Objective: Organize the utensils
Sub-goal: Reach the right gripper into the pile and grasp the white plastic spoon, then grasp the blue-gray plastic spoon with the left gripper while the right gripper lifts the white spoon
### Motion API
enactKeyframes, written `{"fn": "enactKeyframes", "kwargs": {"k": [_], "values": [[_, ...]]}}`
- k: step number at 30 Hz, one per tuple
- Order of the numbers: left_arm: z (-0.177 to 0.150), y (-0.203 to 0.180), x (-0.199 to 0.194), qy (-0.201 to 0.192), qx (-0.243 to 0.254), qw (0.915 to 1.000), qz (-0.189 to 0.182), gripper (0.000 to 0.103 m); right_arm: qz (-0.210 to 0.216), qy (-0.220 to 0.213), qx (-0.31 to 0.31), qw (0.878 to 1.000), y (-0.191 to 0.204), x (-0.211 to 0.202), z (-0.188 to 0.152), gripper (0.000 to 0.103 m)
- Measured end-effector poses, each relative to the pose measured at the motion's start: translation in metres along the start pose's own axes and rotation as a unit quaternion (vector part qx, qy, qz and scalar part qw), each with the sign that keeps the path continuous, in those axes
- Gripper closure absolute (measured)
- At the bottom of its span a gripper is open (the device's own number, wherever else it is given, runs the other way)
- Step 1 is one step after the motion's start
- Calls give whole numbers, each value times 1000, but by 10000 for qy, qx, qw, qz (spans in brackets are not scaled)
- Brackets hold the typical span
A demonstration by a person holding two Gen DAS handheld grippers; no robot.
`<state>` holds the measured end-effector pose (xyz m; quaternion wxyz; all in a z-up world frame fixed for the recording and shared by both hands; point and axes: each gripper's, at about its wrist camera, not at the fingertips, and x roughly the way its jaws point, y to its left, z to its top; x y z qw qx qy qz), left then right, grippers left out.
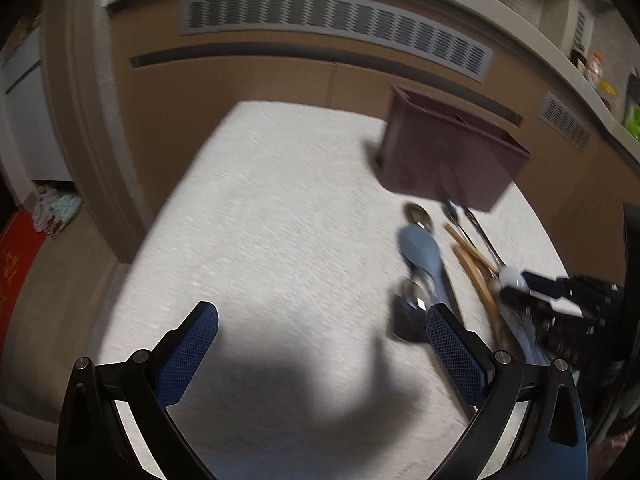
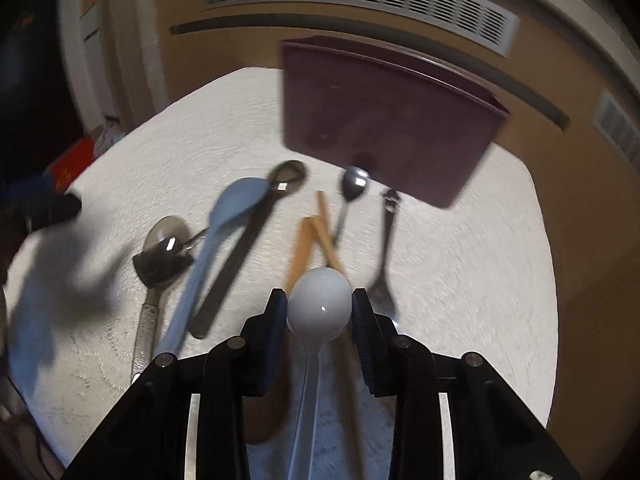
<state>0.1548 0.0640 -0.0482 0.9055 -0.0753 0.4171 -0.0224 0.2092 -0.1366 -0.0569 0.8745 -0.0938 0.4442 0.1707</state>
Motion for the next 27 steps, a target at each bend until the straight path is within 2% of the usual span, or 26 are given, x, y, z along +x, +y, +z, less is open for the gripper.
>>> {"fn": "enactKeyframes", "kwargs": {"k": [2,4,5,6,7,9,11,12,16,18,22,25,26,27], "values": [[-3,-14,5,175,111,9996,-194,1,-80,-66,293,9995,-16,-8,-3,73],[-6,-30,9,402,256,9974,-539,10,-99,-169,560,9982,-31,-17,-8,73],[-7,-38,12,519,330,9955,-719,25,-77,-210,666,9975,-37,-21,-10,73],[-8,-45,15,648,388,9934,-864,36,-64,-259,743,9969,-40,-25,-13,73],[-8,-52,20,812,451,9907,-991,38,-61,-313,795,9963,-43,-28,-15,73],[-8,-63,27,937,571,9900,-883,38,-61,-394,845,9956,-45,-32,-19,72],[-4,-72,33,879,693,9920,-584,38,-72,-447,863,9952,-45,-33,-21,72],[3,-72,35,825,669,9928,-547,38,-67,-463,867,9951,-45,-33,-22,72],[43,-54,46,990,149,9912,-865,38,-71,-512,904,9946,-46,-33,-22,72],[59,-52,55,1189,115,9872,-1060,38,-89,-568,910,9942,-46,-34,-21,72],[75,-62,84,1589,402,9840,-694,38,-100,-596,870,9944,-44,-33,-18,72],[75,-71,107,2037,490,9756,-654,39,-129,-628,819,9946,-42,-34,-17,72],[75,-74,109,2010,564,9763,-570,40,-134,-645,807,9946,-42,-34,-16,72],[75,-79,108,1884,703,9785,-454,47,-136,-661,795,9945,-42,-35,-15,72]]}}
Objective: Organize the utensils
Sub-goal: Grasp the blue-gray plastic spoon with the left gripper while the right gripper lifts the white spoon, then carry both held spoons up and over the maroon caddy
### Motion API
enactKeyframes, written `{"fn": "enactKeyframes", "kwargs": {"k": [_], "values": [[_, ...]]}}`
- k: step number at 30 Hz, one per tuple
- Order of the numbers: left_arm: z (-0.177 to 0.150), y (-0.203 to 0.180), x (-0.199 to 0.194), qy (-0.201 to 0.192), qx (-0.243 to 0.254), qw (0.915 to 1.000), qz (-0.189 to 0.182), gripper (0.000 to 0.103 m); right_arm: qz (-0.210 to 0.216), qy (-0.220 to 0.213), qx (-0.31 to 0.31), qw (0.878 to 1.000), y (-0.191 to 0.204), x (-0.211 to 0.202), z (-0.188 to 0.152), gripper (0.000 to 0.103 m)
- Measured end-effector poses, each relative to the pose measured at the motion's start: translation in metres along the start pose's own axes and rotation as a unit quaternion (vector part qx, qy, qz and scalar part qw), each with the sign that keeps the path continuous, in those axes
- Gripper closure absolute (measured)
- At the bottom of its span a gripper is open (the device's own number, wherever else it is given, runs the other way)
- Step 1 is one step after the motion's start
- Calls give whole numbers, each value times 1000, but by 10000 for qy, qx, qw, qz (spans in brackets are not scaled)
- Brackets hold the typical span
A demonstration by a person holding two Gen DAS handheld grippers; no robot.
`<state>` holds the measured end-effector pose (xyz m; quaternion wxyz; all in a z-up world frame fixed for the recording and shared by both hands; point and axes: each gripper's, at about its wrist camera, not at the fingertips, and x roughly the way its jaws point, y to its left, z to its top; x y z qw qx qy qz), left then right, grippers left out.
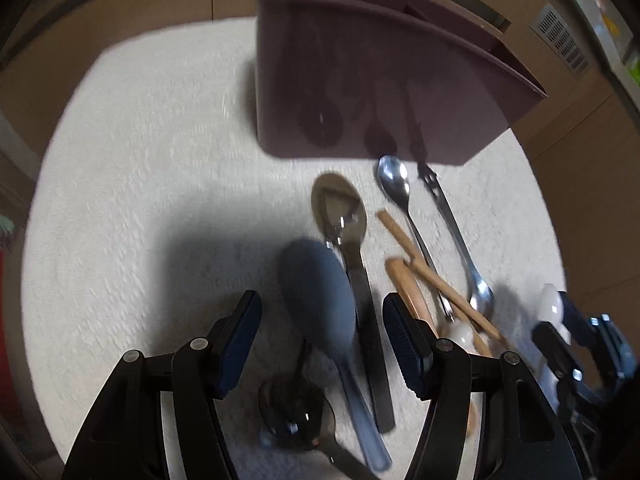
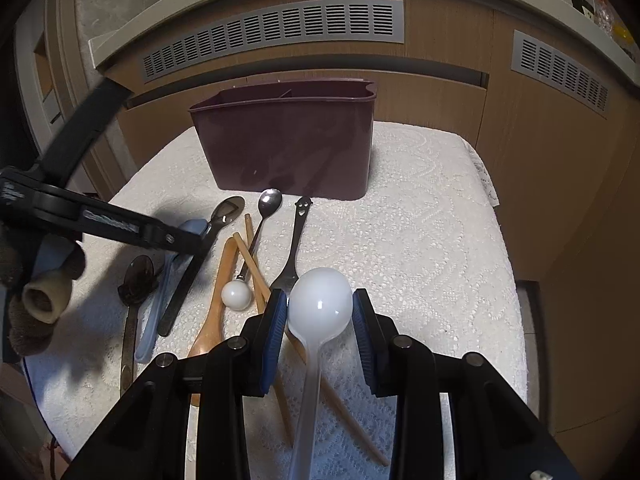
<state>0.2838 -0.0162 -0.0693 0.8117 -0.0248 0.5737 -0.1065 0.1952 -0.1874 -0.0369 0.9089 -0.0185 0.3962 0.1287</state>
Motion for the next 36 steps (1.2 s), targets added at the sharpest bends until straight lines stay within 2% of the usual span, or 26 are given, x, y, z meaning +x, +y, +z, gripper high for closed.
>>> {"fn": "enactKeyframes", "kwargs": {"k": [3,6,10,12,16,23,28,36], "values": [[-6,-10,-3,-277,250,9992,128,66,32,-58,-3,10000,0,-1,3,72],[-27,-15,-19,-792,316,9963,74,66,78,-191,-13,9998,0,-6,3,72],[-65,-10,-55,-1590,170,9871,-18,66,9,-291,-66,9996,3,-13,2,72],[-76,-6,-70,-1816,91,9833,-47,66,-2,-316,-70,9995,4,-16,2,72],[-88,-11,-100,-2372,212,9711,168,69,-5,-374,-59,9993,7,-19,4,72],[-89,-3,-112,-2547,167,9669,-75,70,-30,-458,-168,9988,15,-26,8,72],[-87,-2,-112,-2499,116,9681,-149,73,-51,-482,-203,9986,16,-28,10,72],[-88,-7,-123,-2610,178,9651,-156,73,-34,-485,-211,9986,16,-28,11,72]]}}
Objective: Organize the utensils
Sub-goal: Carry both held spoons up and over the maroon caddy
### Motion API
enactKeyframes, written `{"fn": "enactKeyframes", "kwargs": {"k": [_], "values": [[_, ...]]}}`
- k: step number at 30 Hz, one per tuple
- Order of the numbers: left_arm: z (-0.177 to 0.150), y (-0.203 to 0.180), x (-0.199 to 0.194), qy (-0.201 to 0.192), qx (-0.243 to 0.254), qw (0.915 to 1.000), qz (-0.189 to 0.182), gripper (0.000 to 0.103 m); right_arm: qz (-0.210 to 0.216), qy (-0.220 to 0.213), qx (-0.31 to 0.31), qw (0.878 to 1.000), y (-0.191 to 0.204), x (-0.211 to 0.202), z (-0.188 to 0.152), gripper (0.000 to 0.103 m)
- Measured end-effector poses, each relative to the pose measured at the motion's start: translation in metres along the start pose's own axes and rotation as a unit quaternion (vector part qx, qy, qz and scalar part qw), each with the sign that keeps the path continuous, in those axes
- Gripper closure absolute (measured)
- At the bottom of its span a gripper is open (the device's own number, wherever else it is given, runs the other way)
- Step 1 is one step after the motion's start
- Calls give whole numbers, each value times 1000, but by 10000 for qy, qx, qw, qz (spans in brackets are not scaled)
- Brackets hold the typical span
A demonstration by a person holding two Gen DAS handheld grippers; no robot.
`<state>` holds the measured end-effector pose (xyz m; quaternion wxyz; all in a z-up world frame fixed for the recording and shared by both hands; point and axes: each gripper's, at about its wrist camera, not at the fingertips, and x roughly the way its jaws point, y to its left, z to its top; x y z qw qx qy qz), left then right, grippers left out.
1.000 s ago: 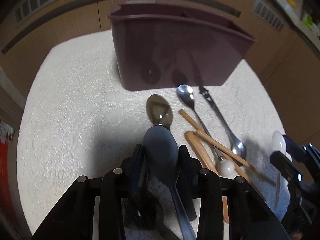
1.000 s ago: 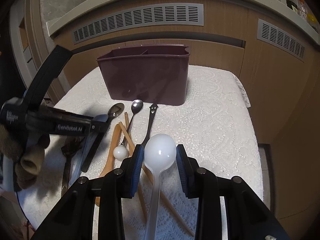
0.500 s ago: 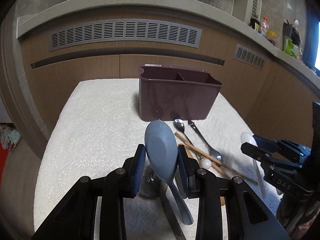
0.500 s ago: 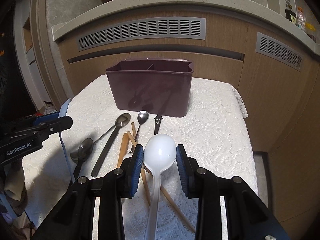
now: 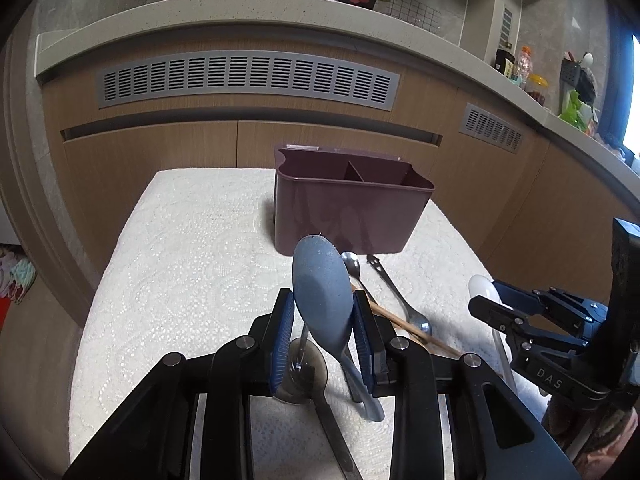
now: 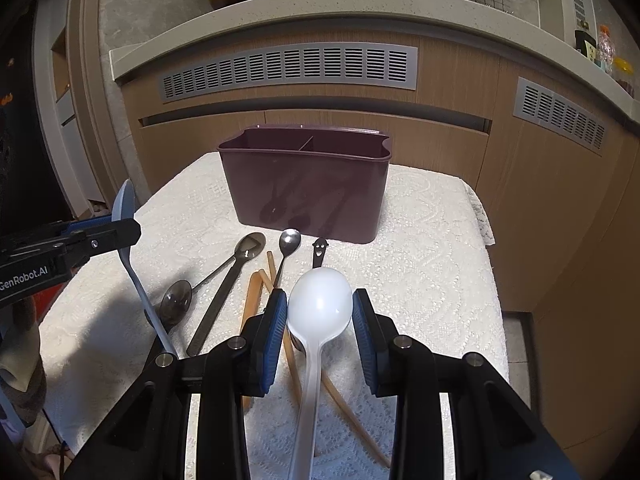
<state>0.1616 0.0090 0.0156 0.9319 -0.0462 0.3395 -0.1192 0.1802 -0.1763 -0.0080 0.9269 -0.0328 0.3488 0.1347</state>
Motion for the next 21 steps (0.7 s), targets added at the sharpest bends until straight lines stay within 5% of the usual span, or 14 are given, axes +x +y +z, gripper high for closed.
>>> {"fn": "enactKeyframes", "kwargs": {"k": [10,15,21], "values": [[18,-6,-24,-388,120,9992,47,73,0,-199,7,9998,1,-10,9,72],[71,-23,-56,-1183,579,9911,172,73,-7,-982,-160,9950,-3,-44,66,72],[140,-33,-61,-2022,867,9749,329,73,-82,-2187,-267,9754,-10,-69,152,72]]}}
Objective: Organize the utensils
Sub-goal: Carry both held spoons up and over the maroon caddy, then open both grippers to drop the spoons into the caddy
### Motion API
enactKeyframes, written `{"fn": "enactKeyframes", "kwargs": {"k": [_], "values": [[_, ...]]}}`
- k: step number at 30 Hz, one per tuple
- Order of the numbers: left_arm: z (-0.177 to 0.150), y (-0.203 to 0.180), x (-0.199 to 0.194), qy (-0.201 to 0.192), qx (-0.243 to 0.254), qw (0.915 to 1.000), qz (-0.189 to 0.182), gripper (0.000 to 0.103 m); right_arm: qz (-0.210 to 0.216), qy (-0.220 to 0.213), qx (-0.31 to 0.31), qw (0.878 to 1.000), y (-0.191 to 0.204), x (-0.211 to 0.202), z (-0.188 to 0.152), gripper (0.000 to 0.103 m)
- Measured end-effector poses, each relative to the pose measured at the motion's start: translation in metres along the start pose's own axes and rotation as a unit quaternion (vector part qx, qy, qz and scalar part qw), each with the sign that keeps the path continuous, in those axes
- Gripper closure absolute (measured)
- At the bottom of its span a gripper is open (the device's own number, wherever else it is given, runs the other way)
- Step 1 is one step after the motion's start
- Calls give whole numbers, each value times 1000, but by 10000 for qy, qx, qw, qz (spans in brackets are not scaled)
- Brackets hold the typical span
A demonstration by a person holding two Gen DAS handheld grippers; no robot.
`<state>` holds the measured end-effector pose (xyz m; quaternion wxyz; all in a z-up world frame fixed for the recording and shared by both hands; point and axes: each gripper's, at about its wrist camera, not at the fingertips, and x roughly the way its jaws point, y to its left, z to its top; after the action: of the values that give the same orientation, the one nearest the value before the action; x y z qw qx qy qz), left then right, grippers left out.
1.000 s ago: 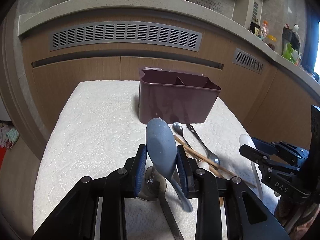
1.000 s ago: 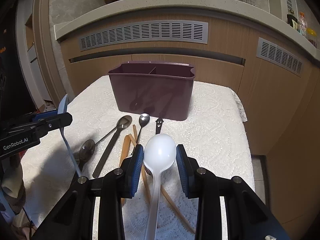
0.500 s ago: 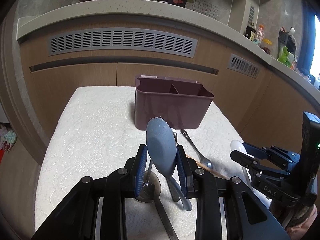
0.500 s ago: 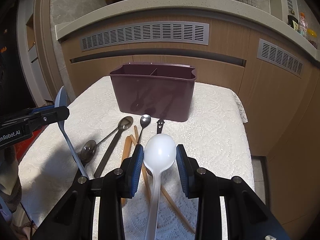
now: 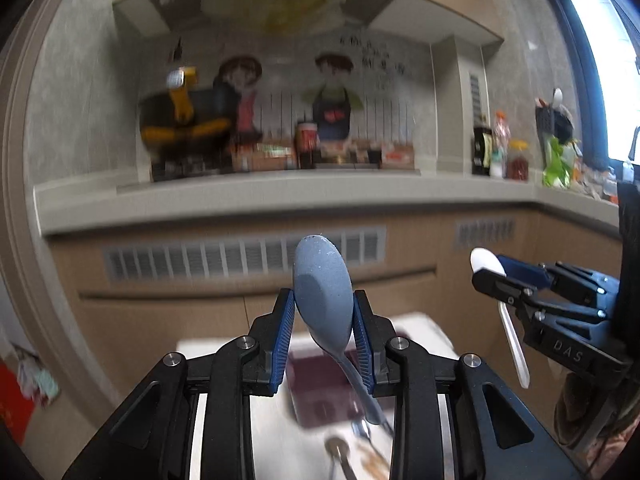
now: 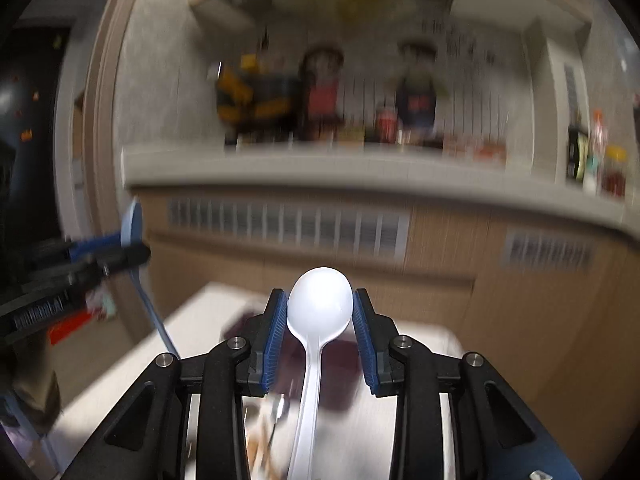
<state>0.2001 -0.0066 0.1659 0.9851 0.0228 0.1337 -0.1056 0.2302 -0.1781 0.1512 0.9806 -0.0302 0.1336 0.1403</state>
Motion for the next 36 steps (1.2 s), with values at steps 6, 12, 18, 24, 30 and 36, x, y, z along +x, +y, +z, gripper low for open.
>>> {"fn": "enactKeyframes", "kwargs": {"k": [6,12,18,24,30,36], "values": [[13,14,52,-37,-31,9999,145,73,110,-89,250,9996,-8,52,15,72],[-1,24,96,281,-110,9994,179,73,160,-7,402,9991,-13,98,3,72],[-25,27,132,580,-171,9981,147,73,-58,187,461,9987,-14,140,-25,72],[-42,23,156,853,-181,9961,151,73,-277,287,353,9986,-16,164,-49,71],[-56,20,165,1149,-183,9932,52,45,-315,456,380,9977,-20,163,-64,40],[-68,29,147,1350,-397,9900,73,45,-480,627,300,9964,-28,126,-71,26]]}}
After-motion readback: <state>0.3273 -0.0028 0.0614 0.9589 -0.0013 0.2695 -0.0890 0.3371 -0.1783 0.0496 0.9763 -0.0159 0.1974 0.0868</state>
